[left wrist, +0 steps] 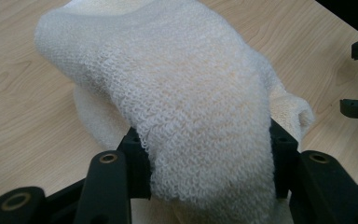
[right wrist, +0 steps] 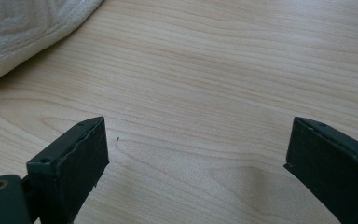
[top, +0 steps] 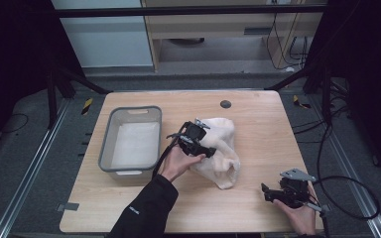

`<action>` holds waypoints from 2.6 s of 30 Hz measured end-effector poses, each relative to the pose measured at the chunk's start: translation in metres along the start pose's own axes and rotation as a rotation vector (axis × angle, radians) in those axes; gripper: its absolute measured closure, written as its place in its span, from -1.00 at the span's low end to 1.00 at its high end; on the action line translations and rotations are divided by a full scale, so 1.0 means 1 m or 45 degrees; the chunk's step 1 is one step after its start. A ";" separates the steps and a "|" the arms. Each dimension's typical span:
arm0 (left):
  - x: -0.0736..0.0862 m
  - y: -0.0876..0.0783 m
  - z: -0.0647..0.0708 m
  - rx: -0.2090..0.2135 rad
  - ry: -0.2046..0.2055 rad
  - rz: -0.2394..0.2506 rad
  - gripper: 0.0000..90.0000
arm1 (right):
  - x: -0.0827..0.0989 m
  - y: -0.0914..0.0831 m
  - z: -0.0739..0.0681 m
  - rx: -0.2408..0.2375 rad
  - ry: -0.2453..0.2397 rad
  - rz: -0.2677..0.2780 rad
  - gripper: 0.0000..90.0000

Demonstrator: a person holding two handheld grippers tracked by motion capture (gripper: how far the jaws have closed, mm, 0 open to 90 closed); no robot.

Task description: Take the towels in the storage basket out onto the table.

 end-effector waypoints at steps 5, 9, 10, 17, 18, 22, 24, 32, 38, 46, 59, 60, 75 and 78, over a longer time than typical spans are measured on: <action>0.004 0.007 0.000 -0.008 0.003 -0.016 0.02 | 0.000 0.000 0.000 0.002 0.001 0.000 -0.88; 0.007 0.011 0.000 -0.015 0.002 -0.028 -0.03 | 0.000 0.000 0.000 0.004 -0.001 -0.001 -0.88; 0.008 0.012 -0.001 -0.013 -0.001 -0.030 -0.04 | 0.000 0.000 0.000 0.004 -0.001 -0.001 -0.89; 0.016 0.020 -0.002 -0.010 -0.003 -0.036 -0.16 | 0.000 0.000 0.000 0.004 -0.006 -0.003 -0.89; 0.016 0.020 -0.002 -0.010 -0.002 -0.035 -0.18 | 0.000 0.001 0.000 0.006 -0.006 -0.004 -0.89; 0.016 0.021 -0.002 -0.007 0.006 -0.025 -0.28 | 0.000 0.001 0.000 0.005 -0.007 -0.001 -0.89; 0.017 0.021 -0.002 -0.005 0.009 -0.022 -0.33 | 0.000 0.001 0.000 0.007 -0.006 -0.003 -0.89; 0.018 0.013 -0.001 0.014 0.037 -0.001 -0.50 | 0.001 0.001 0.000 0.008 -0.011 -0.003 -0.89; 0.017 0.001 -0.001 0.016 0.053 0.031 -0.55 | 0.001 0.001 0.000 0.009 -0.010 -0.002 -0.90; 0.019 -0.022 -0.001 0.013 0.068 0.084 -0.55 | 0.001 0.001 0.000 0.009 -0.011 -0.004 -0.90; 0.037 -0.055 -0.008 0.002 0.071 0.160 -0.52 | 0.001 0.000 0.000 0.010 -0.007 -0.004 -0.90; 0.039 -0.057 -0.009 0.002 0.068 0.165 -0.52 | 0.001 0.000 0.000 0.011 -0.009 -0.005 -0.90; 0.076 -0.087 -0.026 -0.013 0.053 0.228 -0.47 | 0.001 0.000 0.000 0.011 -0.017 -0.007 -0.90; 0.084 -0.095 -0.029 -0.012 0.046 0.245 -0.46 | 0.001 0.000 0.000 0.011 -0.016 -0.008 -0.90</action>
Point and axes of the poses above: each handheld gripper's, and its own axes: y roughly forward along the jaws, x roughly out of its underside, z roughly to its right, the point moved 4 cm from there along y, roughly forward along the jaws, and after that the axes turned 4 degrees about z, right-handed, at the moved point
